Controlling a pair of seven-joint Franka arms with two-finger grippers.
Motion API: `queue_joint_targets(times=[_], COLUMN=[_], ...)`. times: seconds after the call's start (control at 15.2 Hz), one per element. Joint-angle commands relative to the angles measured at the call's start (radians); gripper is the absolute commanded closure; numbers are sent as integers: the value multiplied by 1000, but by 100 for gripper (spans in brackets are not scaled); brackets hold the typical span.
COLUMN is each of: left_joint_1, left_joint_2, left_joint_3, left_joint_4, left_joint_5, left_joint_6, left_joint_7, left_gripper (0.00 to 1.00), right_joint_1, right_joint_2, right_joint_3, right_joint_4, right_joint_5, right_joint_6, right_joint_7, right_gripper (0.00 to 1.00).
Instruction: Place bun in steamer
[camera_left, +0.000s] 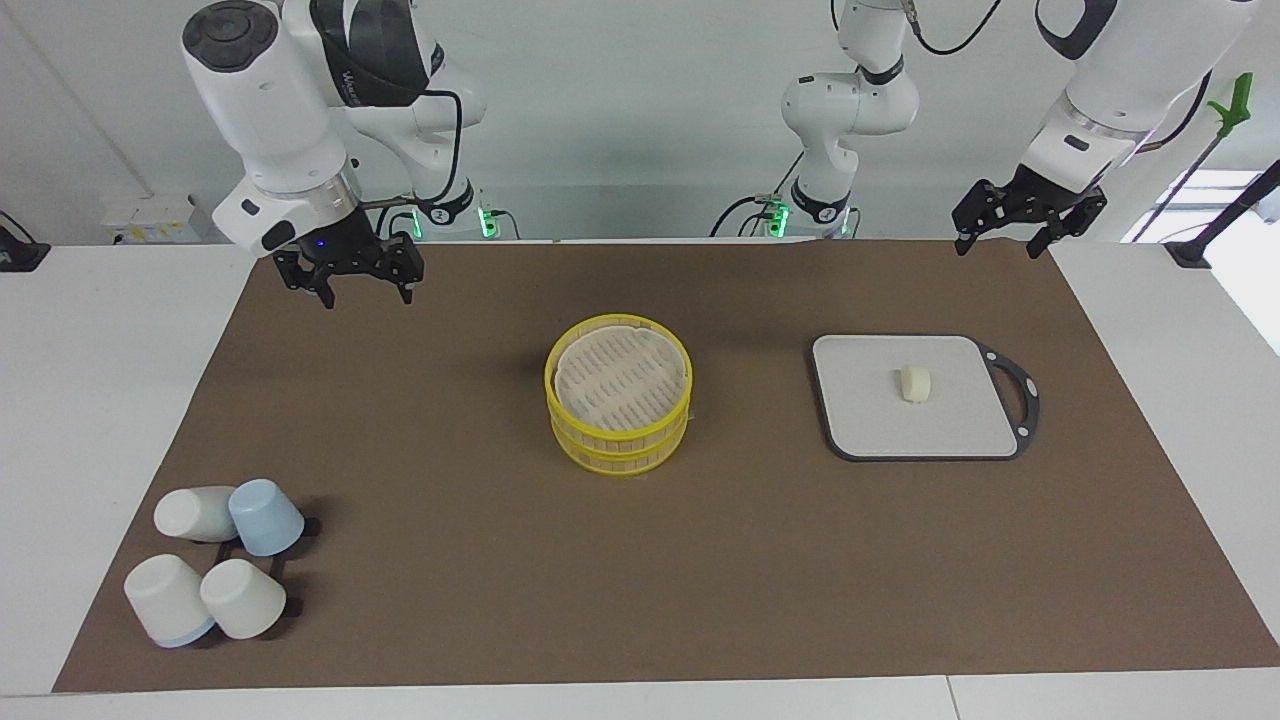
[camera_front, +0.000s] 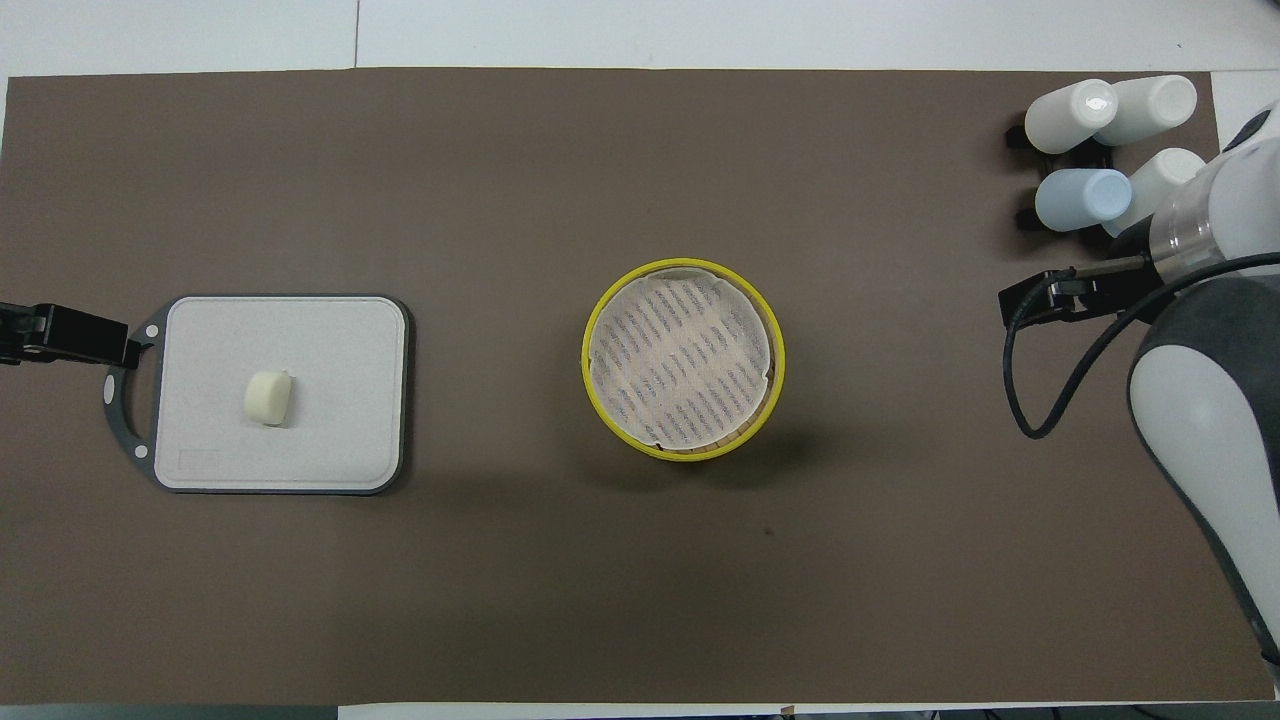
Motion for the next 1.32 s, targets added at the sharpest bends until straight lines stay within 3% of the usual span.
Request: queue_joint_targets(times=[0.0, 0.2, 0.4, 0.59, 0.72, 0.92, 0.99, 1.19, 1.25], left_joint_1=[9, 39, 78, 73, 61, 55, 55, 56, 55], left_joint_2=[-50, -142, -140, -8, 60, 89, 97, 109, 111], left_joint_3=[1, 5, 5, 4, 2, 2, 2, 2, 2], left_joint_4=[-88, -388, -660, -747, -747, -750, -750, -750, -748], left_joint_5=[-14, -14, -14, -14, -14, -14, -14, -14, -14], left_joint_6=[65, 302, 617, 852, 906, 943, 952, 968, 966], left_joint_7=[22, 109, 187, 197, 188, 189, 191, 191, 189], left_gripper=[0, 0, 0, 0, 0, 0, 9, 57, 68], right_joint_1=[115, 319, 437, 506, 535, 537, 541, 555, 561], right_joint_2=[122, 413, 567, 595, 583, 555, 544, 527, 526], right_joint_3=[26, 25, 17, 19, 19, 19, 19, 19, 19], right_joint_4=[129, 454, 509, 434, 363, 302, 279, 247, 242], right_joint_5=[31, 47, 41, 33, 33, 28, 24, 21, 21], right_joint_6=[-75, -63, 105, 253, 301, 301, 306, 284, 281], right_joint_7=[32, 366, 538, 596, 597, 583, 582, 582, 580], right_gripper=[0, 0, 0, 0, 0, 4, 16, 36, 49])
